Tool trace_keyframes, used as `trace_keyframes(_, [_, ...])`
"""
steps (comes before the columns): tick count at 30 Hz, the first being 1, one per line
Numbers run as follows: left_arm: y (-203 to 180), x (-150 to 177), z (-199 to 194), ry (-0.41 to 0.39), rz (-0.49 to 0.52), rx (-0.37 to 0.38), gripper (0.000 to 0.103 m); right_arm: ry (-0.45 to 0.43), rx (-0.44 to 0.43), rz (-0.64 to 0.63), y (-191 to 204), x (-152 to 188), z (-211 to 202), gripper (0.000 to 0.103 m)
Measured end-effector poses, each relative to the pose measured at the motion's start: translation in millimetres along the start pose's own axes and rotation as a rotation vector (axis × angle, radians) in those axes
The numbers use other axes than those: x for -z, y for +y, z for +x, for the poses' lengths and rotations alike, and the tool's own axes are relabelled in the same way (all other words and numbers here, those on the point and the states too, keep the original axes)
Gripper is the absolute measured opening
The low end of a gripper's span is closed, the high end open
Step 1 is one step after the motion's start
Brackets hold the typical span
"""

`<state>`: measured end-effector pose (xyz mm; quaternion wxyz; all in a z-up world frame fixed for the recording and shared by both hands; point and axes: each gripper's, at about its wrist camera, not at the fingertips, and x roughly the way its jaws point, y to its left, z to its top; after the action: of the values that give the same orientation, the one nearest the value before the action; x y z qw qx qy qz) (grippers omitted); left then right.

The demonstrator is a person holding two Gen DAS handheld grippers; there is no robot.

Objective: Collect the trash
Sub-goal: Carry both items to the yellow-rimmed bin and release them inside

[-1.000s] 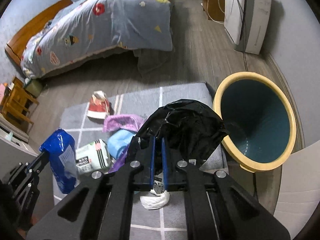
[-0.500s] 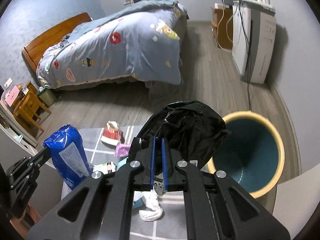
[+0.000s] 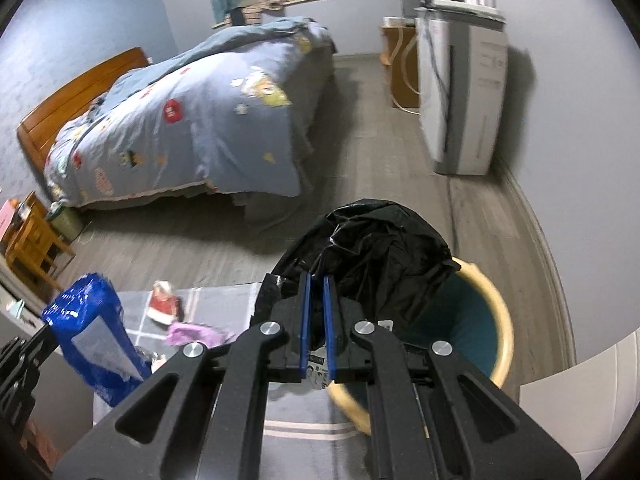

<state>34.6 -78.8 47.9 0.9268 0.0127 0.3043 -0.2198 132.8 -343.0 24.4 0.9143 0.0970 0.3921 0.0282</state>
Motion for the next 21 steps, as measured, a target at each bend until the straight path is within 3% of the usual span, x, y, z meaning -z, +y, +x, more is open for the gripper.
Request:
trace_keyframes(6, [-45,-16,34,0.030,0.076,0.068,0.003,0.024,0.070,0.060,-49,2,17,0.006])
trace_keyframes(14, [-95,-26,93,0.086,0.164,0.165,0.003,0.118,0.132,0.180,-104,19,51,0.006])
trace_keyframes(21, [-118,-31,143,0.130,0.166,0.218,0.003,0.171,0.164,0.242,-136,34,67,0.006])
